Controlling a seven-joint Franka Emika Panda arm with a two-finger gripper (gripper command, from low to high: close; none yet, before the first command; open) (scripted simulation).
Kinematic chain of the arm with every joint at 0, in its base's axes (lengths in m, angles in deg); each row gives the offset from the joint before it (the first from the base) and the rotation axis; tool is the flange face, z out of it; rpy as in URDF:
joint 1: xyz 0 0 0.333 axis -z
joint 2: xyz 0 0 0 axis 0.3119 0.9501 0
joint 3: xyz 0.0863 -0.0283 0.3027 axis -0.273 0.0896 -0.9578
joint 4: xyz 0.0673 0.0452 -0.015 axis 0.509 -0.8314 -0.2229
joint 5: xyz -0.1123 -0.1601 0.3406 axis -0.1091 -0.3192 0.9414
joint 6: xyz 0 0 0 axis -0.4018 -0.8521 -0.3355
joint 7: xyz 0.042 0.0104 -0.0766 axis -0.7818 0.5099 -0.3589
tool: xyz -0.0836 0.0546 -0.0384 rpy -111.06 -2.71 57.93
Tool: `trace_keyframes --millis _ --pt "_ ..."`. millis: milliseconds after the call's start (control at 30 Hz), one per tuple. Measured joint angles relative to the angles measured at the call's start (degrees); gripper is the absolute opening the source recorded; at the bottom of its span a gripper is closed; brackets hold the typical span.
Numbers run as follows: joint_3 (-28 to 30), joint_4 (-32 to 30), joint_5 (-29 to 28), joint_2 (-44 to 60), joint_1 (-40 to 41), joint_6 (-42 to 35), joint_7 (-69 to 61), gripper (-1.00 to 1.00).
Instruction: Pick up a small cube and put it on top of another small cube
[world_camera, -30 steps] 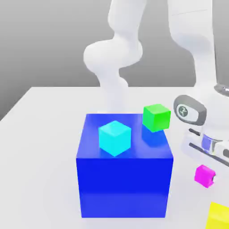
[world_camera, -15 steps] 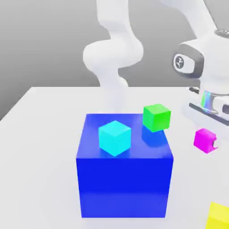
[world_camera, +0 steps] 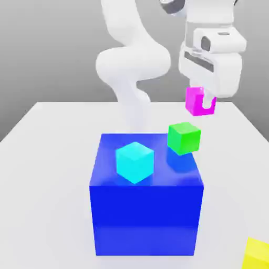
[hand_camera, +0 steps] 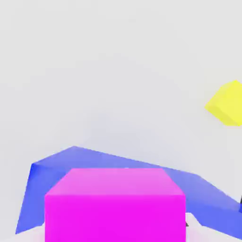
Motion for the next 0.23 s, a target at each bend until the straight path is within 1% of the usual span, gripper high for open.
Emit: trace_keyframes --millis 100,133,233 --pt "0.26 -4.27 -0.37 1.55 0.46 5.84 0.23 -1.0" --pt "0.32 -5.48 -0.42 2.15 0.51 7.65 0.23 1.0" --pt "0.32 -5.48 -0.42 2.15 0.51 7.65 0.23 1.0"
